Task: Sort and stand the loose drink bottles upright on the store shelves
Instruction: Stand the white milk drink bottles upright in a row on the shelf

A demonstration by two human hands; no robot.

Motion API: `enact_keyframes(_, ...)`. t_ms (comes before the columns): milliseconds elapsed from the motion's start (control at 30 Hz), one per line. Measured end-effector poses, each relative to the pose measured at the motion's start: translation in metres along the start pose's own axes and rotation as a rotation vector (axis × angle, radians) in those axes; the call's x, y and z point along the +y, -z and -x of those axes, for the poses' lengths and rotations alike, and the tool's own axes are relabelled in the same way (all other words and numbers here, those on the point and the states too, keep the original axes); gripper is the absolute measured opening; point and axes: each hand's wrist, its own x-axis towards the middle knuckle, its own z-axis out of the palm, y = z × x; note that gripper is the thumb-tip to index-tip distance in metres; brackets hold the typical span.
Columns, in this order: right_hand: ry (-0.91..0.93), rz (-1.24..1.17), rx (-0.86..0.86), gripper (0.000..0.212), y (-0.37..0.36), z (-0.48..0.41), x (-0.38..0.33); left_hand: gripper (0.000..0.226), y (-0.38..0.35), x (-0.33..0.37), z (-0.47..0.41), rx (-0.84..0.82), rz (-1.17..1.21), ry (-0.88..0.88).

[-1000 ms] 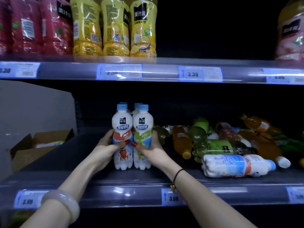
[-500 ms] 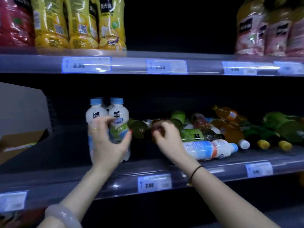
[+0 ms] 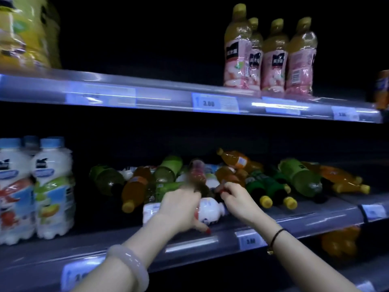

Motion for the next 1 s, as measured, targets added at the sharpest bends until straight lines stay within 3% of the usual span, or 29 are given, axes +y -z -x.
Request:
enact_keyframes(100,-0.023,-0.072,-0.097,0.032,0.009,-0.026,0.013,0.064,-0.001,-0.009,0.001,-0.025,0.146,0.020)
enact_keyframes(167,-0.036,-0.109,-0.124,0.031,0.011,-0.041,0.017,0.047,0.004,-0.017,0.004,0.028,0.438,0.072)
enact_keyframes(267,-0.016,-0.151,-0.104,0.031,0.007,-0.062,0.029,0.021,0.015,-0.027,-0.003,0.348,0.929,0.208)
enact_keyframes(333,0.048,0.135,-0.125,0.025,0.007,-0.080,0.034,0.010,0.018,-0.032,-0.008,0.519,1.163,0.308)
enact_keyframes(400,0.093,0.438,-0.228,0.029,0.004,-0.095,0.032,0.003,0.011,-0.030,-0.011,0.545,1.319,0.344)
enact_keyframes(533,0.236,0.819,-0.437,0.038,-0.001,-0.109,0.011,0.010,-0.010,-0.028,-0.012,0.571,1.410,0.362)
enact_keyframes(733,0.449,1.051,-0.434,0.080,0.005,-0.115,0.027,0.018,-0.017,-0.027,-0.020,0.612,1.426,0.356)
enact_keyframes(867,0.500,1.025,-0.401,0.050,0.001,-0.106,0.041,0.011,-0.022,-0.028,-0.025,0.612,1.433,0.382)
enact_keyframes(933,0.539,0.977,-0.369,0.045,0.007,-0.101,0.045,0.010,-0.022,-0.028,-0.025,0.625,1.439,0.378)
enact_keyframes(1000,0.504,0.781,-0.261,0.043,0.015,-0.097,0.048,0.008,-0.023,-0.028,-0.025,0.633,1.454,0.379)
